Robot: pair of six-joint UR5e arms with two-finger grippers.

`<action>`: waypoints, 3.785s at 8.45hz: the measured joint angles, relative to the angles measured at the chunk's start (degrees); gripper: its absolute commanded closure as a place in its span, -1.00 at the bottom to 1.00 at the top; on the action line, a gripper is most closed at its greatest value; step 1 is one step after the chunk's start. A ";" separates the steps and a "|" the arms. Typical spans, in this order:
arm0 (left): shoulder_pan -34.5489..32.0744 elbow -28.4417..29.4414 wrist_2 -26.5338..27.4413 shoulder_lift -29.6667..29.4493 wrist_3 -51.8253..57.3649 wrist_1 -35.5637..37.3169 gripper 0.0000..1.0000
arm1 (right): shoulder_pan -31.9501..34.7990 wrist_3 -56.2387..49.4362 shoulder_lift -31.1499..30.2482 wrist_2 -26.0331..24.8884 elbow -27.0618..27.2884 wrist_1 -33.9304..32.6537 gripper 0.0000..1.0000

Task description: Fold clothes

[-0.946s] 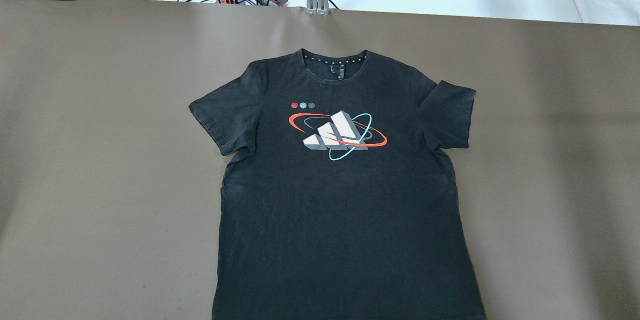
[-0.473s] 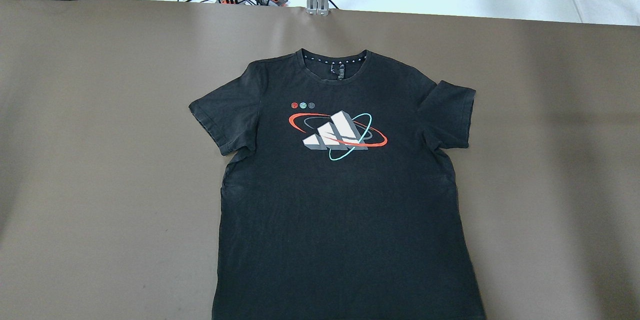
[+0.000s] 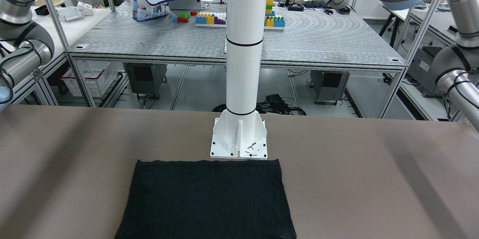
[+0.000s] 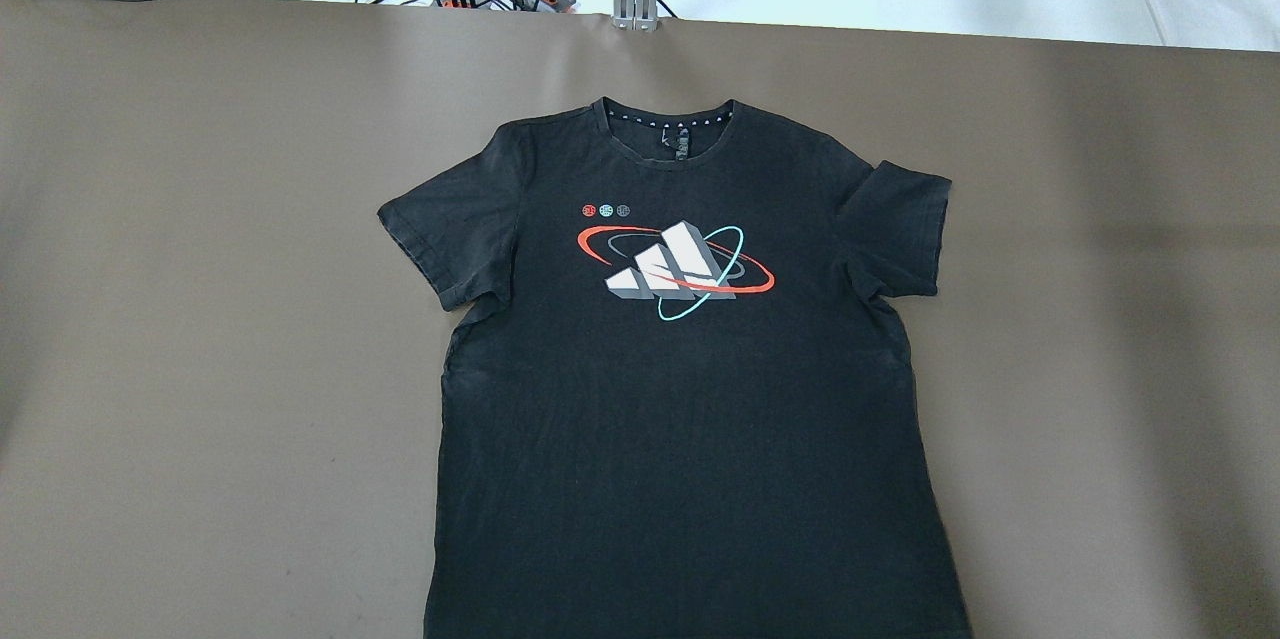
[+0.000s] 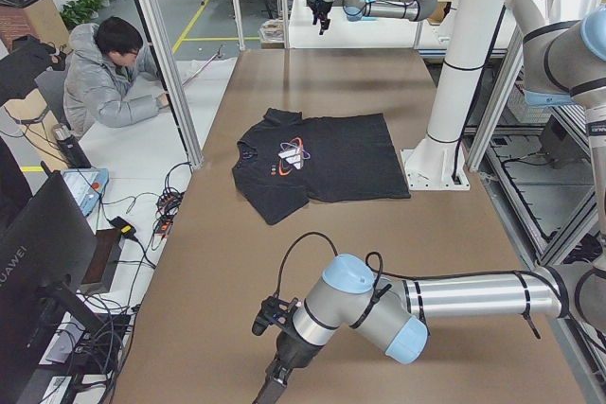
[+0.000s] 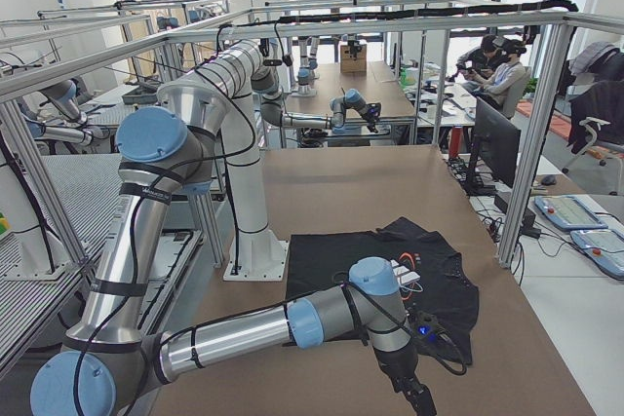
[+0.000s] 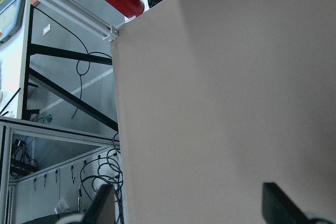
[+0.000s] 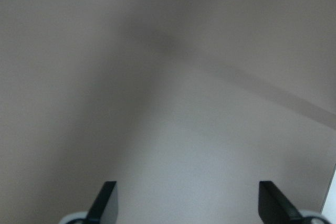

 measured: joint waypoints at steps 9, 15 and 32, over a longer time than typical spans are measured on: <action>0.16 1.94 -4.88 -2.74 -2.62 0.17 -1.00 | -1.13 -0.51 6.83 -1.00 -7.65 0.26 -0.89; 5.42 4.53 -18.94 -10.23 -18.48 -0.52 -1.00 | -4.00 3.07 14.21 -0.86 -21.30 9.54 -0.89; 30.44 4.77 -4.83 -25.54 -67.28 -11.16 -1.00 | -26.85 51.36 28.95 -7.82 -39.10 35.73 -0.89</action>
